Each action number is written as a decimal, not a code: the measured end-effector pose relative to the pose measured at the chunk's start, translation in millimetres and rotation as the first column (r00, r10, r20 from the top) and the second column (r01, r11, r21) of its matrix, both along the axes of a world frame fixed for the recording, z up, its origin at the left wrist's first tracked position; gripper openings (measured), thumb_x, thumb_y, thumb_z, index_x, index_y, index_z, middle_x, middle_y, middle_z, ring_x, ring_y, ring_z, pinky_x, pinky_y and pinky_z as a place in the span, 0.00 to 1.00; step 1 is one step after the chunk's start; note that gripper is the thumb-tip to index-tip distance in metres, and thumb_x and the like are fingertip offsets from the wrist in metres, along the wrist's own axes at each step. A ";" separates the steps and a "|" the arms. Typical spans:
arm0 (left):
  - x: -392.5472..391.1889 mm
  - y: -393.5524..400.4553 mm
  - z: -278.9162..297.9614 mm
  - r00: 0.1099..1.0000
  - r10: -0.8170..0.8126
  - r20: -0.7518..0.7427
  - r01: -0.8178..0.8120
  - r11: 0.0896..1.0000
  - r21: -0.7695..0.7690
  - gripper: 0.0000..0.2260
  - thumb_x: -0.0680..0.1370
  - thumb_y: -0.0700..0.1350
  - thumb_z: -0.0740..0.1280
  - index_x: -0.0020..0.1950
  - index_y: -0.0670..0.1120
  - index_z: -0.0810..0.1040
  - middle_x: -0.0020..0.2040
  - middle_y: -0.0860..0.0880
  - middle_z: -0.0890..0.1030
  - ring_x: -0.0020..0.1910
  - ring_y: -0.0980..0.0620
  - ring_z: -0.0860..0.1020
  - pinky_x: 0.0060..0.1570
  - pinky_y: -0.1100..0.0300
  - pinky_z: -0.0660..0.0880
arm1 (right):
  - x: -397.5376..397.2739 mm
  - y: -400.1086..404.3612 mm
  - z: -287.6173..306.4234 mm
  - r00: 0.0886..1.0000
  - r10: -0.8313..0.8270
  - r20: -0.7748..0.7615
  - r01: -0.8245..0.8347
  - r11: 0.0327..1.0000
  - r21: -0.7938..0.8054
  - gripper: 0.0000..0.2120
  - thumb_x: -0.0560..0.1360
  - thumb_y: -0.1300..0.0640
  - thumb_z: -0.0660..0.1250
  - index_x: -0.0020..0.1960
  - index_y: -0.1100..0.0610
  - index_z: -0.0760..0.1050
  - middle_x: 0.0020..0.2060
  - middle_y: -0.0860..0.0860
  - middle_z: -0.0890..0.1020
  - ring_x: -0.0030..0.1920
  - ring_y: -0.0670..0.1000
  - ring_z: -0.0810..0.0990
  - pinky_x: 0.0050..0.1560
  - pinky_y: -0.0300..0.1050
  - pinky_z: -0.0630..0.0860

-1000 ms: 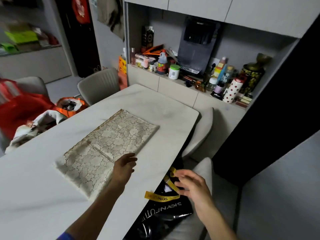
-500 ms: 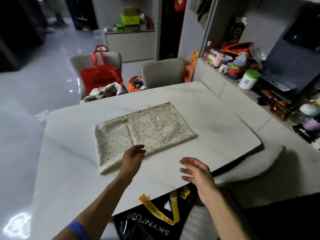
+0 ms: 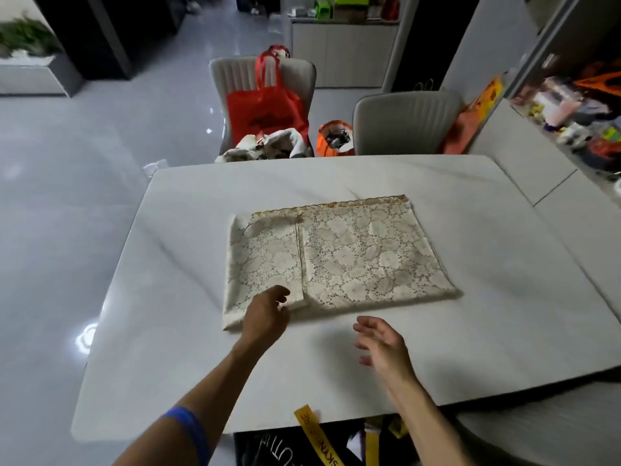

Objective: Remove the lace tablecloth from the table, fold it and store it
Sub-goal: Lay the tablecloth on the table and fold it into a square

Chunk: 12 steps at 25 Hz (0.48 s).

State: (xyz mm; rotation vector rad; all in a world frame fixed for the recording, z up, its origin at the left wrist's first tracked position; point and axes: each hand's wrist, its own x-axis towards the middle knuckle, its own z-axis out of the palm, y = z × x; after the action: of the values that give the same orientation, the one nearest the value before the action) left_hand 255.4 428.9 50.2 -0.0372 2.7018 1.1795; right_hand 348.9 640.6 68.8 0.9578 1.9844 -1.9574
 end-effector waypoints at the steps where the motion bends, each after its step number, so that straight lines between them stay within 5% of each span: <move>1: -5.7 -1.4 -19.2 0.995 -0.094 -0.016 0.091 0.988 -0.121 0.22 0.70 0.34 0.65 0.64 0.46 0.77 0.59 0.45 0.81 0.58 0.44 0.78 0.54 0.53 0.75 | -10.0 1.3 -10.6 0.999 0.033 -0.003 -0.032 0.998 0.050 0.14 0.75 0.65 0.65 0.53 0.47 0.78 0.53 0.46 0.82 0.49 0.48 0.81 0.40 0.43 0.77; 4: -15.8 -5.6 -65.4 0.965 -0.255 0.062 0.256 0.863 -0.435 0.25 0.73 0.41 0.66 0.70 0.51 0.70 0.69 0.48 0.72 0.66 0.43 0.69 0.61 0.47 0.68 | -38.7 4.0 -39.6 0.987 0.162 0.010 -0.160 0.964 0.213 0.18 0.73 0.63 0.65 0.55 0.41 0.75 0.55 0.41 0.80 0.44 0.44 0.81 0.40 0.41 0.76; 6: -25.4 -9.7 -83.4 0.976 -0.218 0.002 0.196 0.869 -0.454 0.14 0.76 0.46 0.67 0.61 0.50 0.77 0.60 0.49 0.77 0.60 0.43 0.74 0.56 0.48 0.70 | -54.0 7.5 -60.0 0.959 0.280 0.037 -0.277 0.905 0.322 0.21 0.73 0.62 0.65 0.59 0.40 0.73 0.56 0.42 0.80 0.45 0.45 0.80 0.40 0.40 0.75; 7: -28.2 -13.0 -86.4 0.981 -0.183 -0.063 0.146 0.913 -0.380 0.06 0.76 0.46 0.68 0.52 0.48 0.79 0.52 0.48 0.80 0.52 0.44 0.77 0.49 0.50 0.72 | -59.3 11.2 -68.8 0.936 0.346 0.064 -0.344 0.859 0.380 0.22 0.73 0.62 0.64 0.62 0.41 0.73 0.58 0.42 0.79 0.50 0.46 0.79 0.41 0.39 0.74; 9: -33.4 -23.7 -84.5 0.997 0.051 -0.060 -0.052 0.999 -0.016 0.07 0.77 0.44 0.68 0.40 0.44 0.77 0.36 0.48 0.78 0.36 0.49 0.76 0.36 0.55 0.69 | -71.3 20.6 -84.5 0.884 0.453 0.115 -0.447 0.748 0.490 0.23 0.74 0.62 0.63 0.67 0.45 0.71 0.64 0.44 0.76 0.61 0.49 0.75 0.51 0.40 0.72; 10: -37.7 -32.7 -79.7 0.971 0.239 0.001 -0.235 0.953 0.191 0.08 0.78 0.43 0.67 0.40 0.43 0.77 0.34 0.47 0.77 0.34 0.50 0.74 0.35 0.55 0.68 | -76.3 25.5 -90.0 0.851 0.508 0.136 -0.493 0.681 0.541 0.24 0.74 0.62 0.63 0.68 0.47 0.70 0.66 0.46 0.74 0.65 0.50 0.72 0.57 0.41 0.71; 12: -47.5 -57.1 -66.6 0.772 0.621 0.133 -0.612 0.670 0.421 0.06 0.78 0.43 0.66 0.46 0.40 0.78 0.40 0.44 0.78 0.41 0.49 0.75 0.38 0.55 0.72 | -81.0 37.6 -94.7 0.773 0.609 0.177 -0.548 0.501 0.670 0.26 0.74 0.62 0.64 0.71 0.50 0.68 0.69 0.48 0.72 0.68 0.53 0.69 0.66 0.47 0.68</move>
State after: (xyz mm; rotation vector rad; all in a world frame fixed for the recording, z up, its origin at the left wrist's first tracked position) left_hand 207.9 371.8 -16.4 -0.9532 2.4067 1.9621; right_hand 267.9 678.2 -25.8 0.1858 2.6819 -0.8703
